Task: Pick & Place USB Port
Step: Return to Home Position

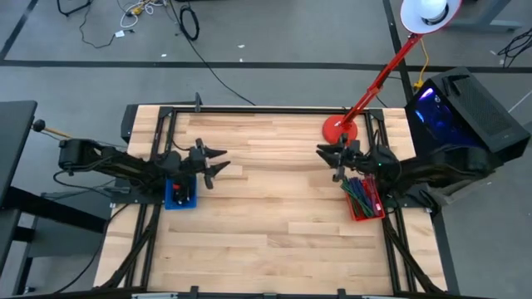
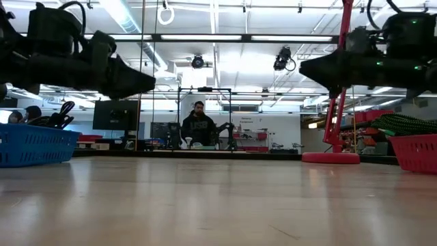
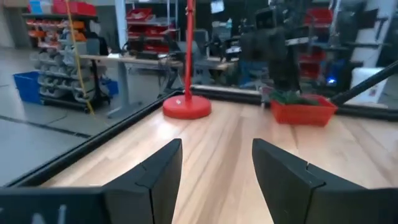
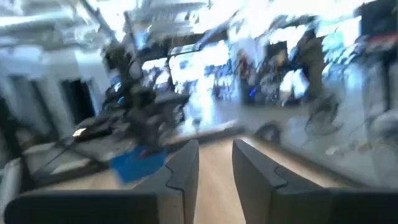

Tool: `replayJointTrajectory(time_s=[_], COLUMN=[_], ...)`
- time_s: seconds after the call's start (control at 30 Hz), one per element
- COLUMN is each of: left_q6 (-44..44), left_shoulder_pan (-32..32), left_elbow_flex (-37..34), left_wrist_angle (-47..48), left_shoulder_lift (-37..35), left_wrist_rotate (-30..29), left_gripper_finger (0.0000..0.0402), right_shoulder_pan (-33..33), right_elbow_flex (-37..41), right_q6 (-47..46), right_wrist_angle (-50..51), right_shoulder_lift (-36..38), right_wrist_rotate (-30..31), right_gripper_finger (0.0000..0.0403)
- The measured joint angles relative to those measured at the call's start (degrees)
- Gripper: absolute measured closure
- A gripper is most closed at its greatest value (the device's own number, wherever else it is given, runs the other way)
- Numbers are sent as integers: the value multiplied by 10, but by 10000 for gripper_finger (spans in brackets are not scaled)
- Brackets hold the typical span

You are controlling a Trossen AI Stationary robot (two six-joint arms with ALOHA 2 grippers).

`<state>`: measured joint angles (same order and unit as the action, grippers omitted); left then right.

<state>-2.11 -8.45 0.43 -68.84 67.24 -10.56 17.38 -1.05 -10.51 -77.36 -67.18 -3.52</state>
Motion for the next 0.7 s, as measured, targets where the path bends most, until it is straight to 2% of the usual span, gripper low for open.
replayJointTrajectory(time_s=[0.2,0.3,0.47,0.7], left_q6=[-2,-11,-25,-28], left_shoulder_pan=[1,0,0,1], left_elbow_flex=[0,0,0,0], left_wrist_angle=[62,159,340,464], left_shoulder_lift=[-68,-121,-215,-341], left_wrist_rotate=[13,14,14,13], left_gripper_finger=[200,200,200,200], right_shoulder_pan=[-12,-17,-22,-22], right_elbow_flex=[3,3,3,2], right_q6=[-12,-16,13,20], right_wrist_angle=[169,229,260,322], right_shoulder_lift=[84,114,151,196], right_wrist_rotate=[-70,-65,-65,-64], right_gripper_finger=[303,303,303,303])
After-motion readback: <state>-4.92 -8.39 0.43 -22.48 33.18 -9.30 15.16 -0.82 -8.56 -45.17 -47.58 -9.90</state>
